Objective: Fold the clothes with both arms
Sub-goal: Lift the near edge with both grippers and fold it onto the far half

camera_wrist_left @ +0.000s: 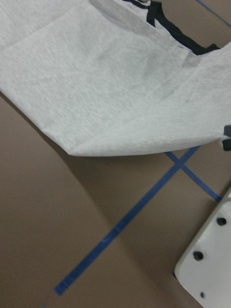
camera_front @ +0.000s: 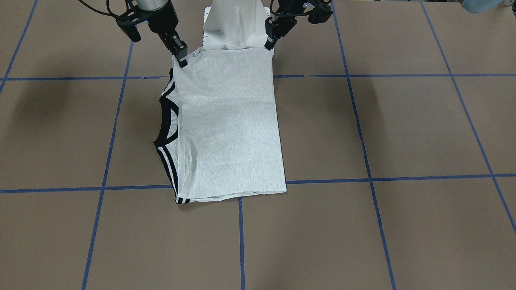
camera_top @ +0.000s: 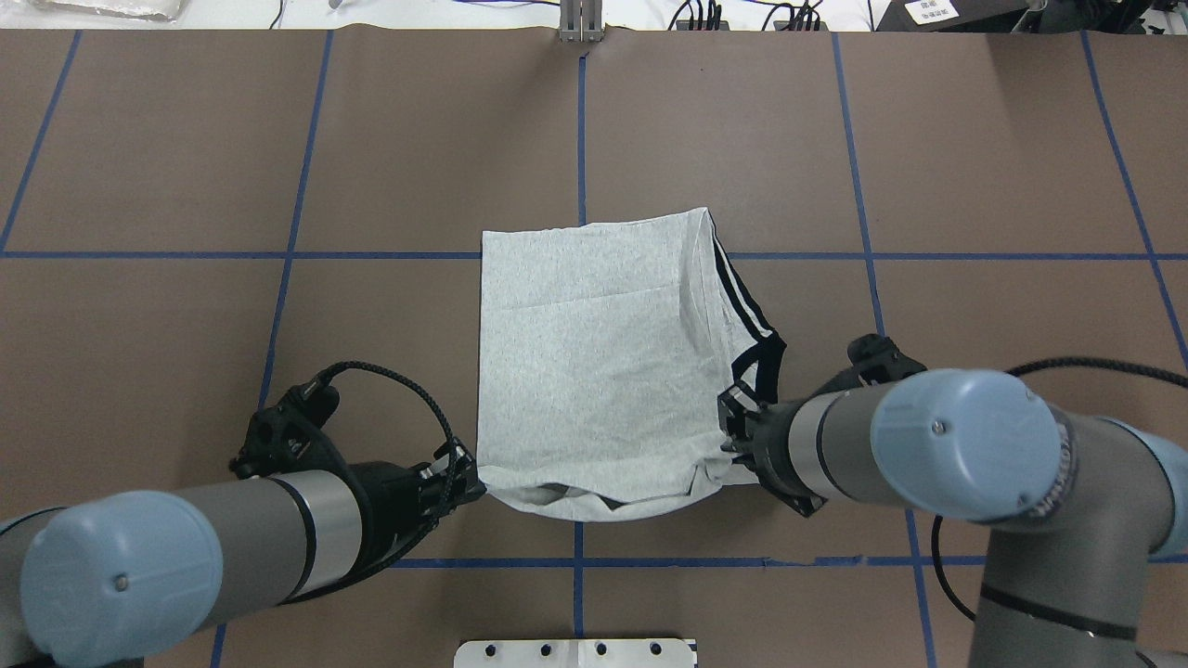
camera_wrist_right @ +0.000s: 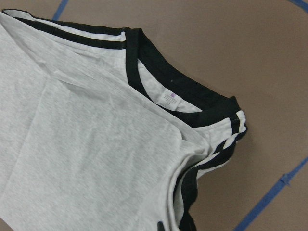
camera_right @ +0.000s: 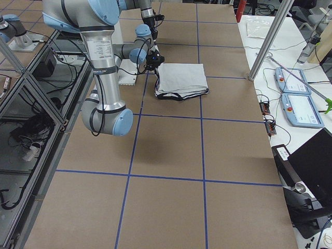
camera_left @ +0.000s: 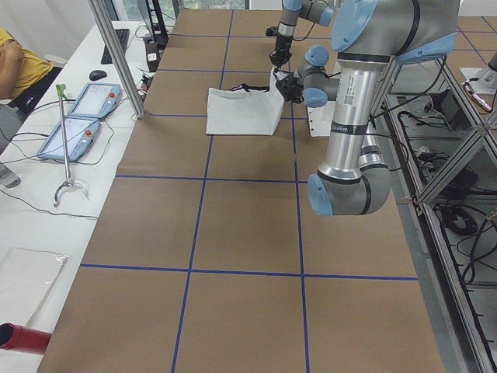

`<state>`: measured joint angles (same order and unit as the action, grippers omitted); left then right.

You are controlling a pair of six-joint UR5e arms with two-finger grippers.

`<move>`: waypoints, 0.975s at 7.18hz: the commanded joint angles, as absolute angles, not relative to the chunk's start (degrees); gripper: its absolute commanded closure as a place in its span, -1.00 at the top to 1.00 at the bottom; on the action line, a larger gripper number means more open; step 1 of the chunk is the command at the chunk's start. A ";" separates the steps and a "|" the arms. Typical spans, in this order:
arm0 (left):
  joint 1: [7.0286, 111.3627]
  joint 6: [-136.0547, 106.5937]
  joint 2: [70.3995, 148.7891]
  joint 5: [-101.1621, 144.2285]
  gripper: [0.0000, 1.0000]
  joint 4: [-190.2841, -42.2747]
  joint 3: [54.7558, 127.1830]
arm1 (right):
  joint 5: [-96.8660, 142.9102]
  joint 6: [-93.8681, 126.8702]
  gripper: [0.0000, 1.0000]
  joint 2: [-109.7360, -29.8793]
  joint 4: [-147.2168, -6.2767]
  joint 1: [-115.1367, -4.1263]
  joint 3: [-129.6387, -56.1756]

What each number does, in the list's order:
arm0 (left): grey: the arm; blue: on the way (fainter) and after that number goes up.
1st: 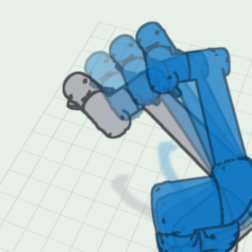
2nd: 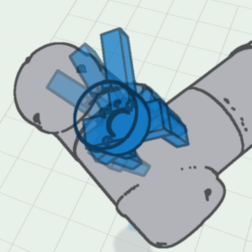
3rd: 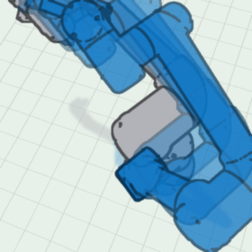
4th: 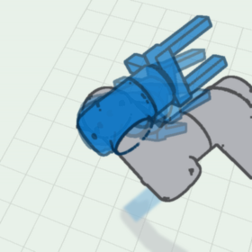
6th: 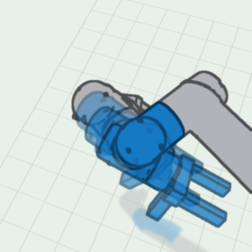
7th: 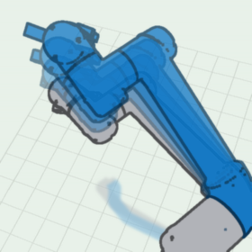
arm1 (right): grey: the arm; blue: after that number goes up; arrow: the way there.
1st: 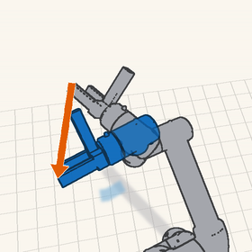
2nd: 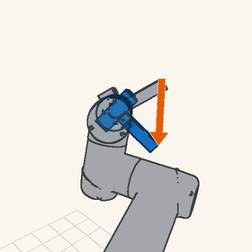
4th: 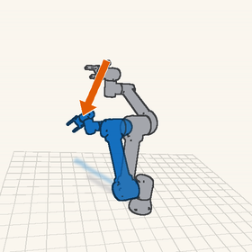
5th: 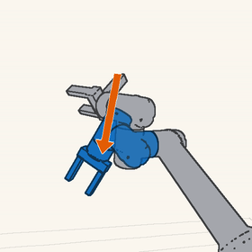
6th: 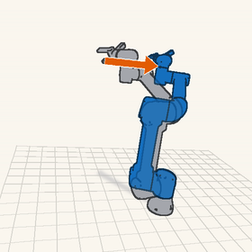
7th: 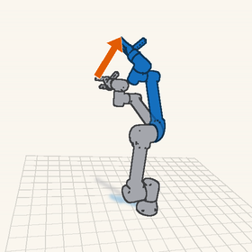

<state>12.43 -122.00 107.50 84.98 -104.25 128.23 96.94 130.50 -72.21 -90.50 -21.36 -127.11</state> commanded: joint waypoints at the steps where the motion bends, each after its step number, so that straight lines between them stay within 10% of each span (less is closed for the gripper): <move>1: 17.38 -116.38 109.94 85.08 -1.00 -104.24 124.21 | 100.10 126.41 -1.00 -67.69 -90.53 -28.19 -121.57; 7: 26.71 -108.99 117.59 86.75 -1.00 -106.95 110.77 | 102.74 115.95 -1.00 -59.43 -89.83 -35.06 -107.69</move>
<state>25.27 -110.22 116.80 86.40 -105.57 113.67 102.33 117.99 -61.00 -89.97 -34.27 -110.07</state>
